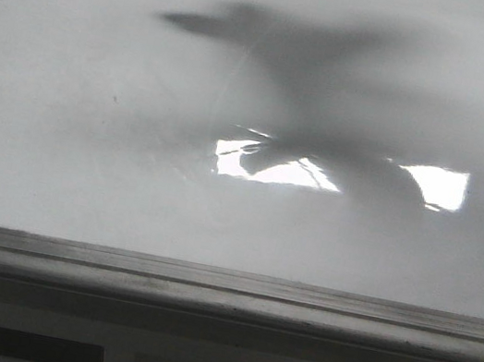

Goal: Write number 6 on whiteboard

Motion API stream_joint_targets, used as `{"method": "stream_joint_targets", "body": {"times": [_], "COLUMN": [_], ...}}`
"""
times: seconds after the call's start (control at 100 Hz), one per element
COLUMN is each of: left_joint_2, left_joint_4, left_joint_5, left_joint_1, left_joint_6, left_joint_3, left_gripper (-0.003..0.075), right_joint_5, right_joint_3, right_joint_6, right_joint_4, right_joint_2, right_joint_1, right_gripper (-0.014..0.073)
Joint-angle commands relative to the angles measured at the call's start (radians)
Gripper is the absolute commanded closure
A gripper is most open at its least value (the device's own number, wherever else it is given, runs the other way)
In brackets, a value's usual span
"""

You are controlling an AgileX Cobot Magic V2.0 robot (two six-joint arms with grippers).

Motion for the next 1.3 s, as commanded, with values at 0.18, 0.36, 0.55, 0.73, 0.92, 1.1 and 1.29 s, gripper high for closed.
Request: {"method": "stream_joint_targets", "body": {"times": [0.18, 0.36, 0.55, 0.73, 0.92, 1.1, 1.29], "left_joint_2": [0.003, 0.003, 0.003, 0.018, 0.138, 0.316, 0.460], "left_joint_4": [-0.035, -0.035, -0.035, -0.035, -0.035, -0.035, -0.038], "left_joint_5": [-0.064, -0.064, -0.064, -0.062, -0.266, -0.370, -0.554], "left_joint_1": [0.003, 0.003, 0.003, 0.003, -0.042, -0.097, -0.107], "left_joint_6": [-0.010, -0.010, -0.010, -0.010, -0.010, -0.010, -0.010], "left_joint_3": [-0.026, -0.026, -0.026, -0.019, 0.064, 0.067, 0.059], "left_gripper": [0.0353, 0.0353, 0.0353, 0.0353, 0.0352, 0.0352, 0.0352], "right_joint_5": [0.085, 0.125, 0.070, 0.099, 0.099, 0.143, 0.148], "right_joint_3": [-0.015, 0.092, 0.053, 0.001, 0.001, 0.005, 0.005], "right_joint_6": [-0.005, -0.005, -0.008, -0.024, -0.024, -0.024, -0.024], "right_joint_4": [-0.007, -0.004, 0.007, 0.011, 0.027, 0.029, 0.031], "right_joint_2": [0.112, 0.063, 0.033, 0.078, -0.029, -0.030, -0.011], "right_joint_1": [-0.019, 0.024, -0.039, 0.053, 0.088, 0.136, 0.191], "right_gripper": [0.0656, 0.0656, 0.0657, 0.0657, 0.0657, 0.0657, 0.0657]}}
